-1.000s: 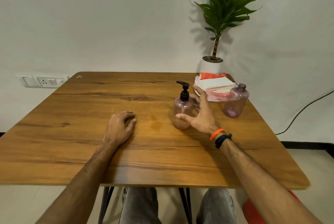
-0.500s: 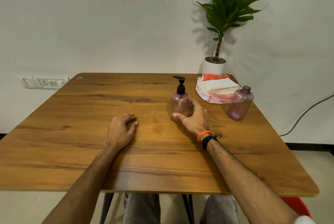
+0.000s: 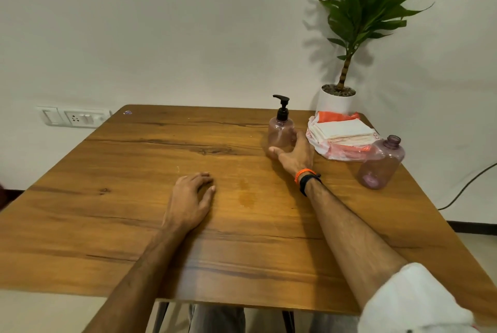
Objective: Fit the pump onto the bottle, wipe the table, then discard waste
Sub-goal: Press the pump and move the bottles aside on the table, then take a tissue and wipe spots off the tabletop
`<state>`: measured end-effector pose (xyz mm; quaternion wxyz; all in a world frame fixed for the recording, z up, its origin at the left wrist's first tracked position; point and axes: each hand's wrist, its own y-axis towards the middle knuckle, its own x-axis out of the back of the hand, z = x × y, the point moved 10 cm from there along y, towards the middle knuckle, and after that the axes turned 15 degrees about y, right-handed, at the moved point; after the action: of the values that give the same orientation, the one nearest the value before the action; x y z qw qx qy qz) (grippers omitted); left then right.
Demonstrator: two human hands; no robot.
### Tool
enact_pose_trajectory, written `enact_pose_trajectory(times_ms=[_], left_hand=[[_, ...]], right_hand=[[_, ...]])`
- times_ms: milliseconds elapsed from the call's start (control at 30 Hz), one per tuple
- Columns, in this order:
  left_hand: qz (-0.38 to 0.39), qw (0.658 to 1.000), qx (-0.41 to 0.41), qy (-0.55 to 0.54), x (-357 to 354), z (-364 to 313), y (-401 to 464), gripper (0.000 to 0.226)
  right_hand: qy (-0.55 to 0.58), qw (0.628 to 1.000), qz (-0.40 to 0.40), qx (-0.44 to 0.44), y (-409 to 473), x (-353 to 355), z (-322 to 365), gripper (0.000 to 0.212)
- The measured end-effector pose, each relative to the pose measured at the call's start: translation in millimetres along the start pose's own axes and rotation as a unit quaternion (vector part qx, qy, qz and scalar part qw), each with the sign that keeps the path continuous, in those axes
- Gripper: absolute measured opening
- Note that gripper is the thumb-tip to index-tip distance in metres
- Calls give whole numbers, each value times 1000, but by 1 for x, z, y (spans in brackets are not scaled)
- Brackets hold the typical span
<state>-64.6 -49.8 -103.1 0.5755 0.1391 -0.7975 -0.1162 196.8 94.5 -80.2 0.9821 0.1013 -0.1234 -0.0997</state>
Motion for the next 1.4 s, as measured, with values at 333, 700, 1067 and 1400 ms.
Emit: enact_pose_trajectory(times_ms=[333, 700, 1067, 1400], left_hand=[[25, 999, 24, -18, 9, -9, -2, 31], [3, 976, 78, -202, 25, -138, 43, 30], [57, 944, 125, -299, -26, -226, 120, 26], [108, 950, 171, -239, -103, -245, 187, 36]], right_hand=[[24, 999, 22, 2, -25, 32, 5, 64], [9, 998, 4, 64, -22, 119, 74, 32], [-30, 999, -8, 26, 44, 220, 84, 21], [-107, 993, 36, -40, 117, 229, -13, 20]])
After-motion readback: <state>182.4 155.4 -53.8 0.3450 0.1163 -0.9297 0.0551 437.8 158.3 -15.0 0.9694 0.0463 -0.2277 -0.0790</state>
